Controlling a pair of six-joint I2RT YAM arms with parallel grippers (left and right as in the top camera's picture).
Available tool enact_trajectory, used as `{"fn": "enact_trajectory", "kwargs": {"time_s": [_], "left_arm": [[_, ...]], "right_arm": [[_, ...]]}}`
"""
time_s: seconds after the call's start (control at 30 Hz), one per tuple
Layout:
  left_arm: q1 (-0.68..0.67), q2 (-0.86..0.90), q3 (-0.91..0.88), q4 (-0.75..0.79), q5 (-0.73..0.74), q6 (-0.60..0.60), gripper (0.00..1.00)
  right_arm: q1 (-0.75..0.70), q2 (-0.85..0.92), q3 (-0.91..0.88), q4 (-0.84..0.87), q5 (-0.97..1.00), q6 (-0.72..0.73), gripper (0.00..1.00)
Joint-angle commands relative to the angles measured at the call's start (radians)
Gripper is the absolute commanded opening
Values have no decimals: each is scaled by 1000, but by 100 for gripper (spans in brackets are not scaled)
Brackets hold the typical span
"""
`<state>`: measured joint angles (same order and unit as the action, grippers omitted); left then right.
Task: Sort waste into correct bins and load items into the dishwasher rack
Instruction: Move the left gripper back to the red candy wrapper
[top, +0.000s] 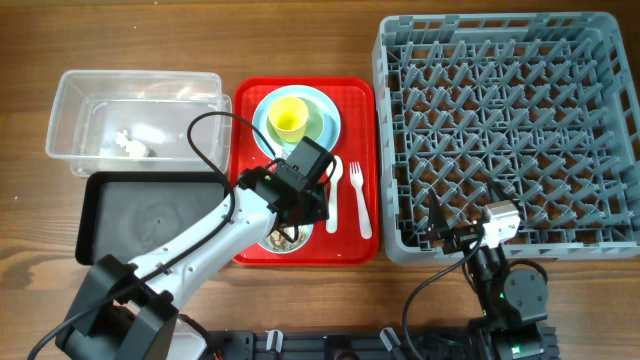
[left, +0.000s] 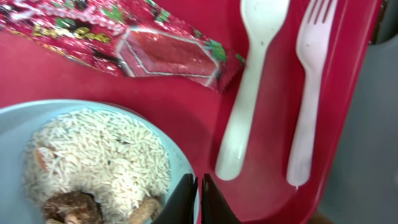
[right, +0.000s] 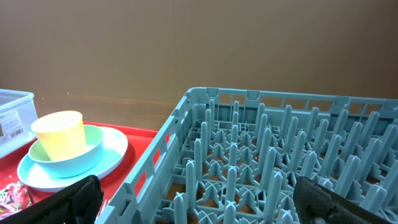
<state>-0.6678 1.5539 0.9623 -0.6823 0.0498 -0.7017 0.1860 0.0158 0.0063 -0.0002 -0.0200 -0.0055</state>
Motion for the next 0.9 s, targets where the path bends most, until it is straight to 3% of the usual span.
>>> {"fn": "enact_trajectory", "kwargs": {"time_s": [0.0,0.23,0.43,0.63,0.87], "left_arm": [[-4,7,4,5,-66,-2,5],[-8,7,4,79,87,-2,4],[-55,16,3,65,83,-2,4],[-122,83,3,50,-25,-2,4],[-107,108,4,-33,-172,-2,4]], "right_arm": [[-4,-2,-1,5,-4,-6,100],[-4,-2,-1,5,-4,-6,100],[-4,-2,-1,5,-4,-6,100],[-4,-2,-1,5,-4,-6,100],[-4,-2,-1,5,-4,-6,100]]}}
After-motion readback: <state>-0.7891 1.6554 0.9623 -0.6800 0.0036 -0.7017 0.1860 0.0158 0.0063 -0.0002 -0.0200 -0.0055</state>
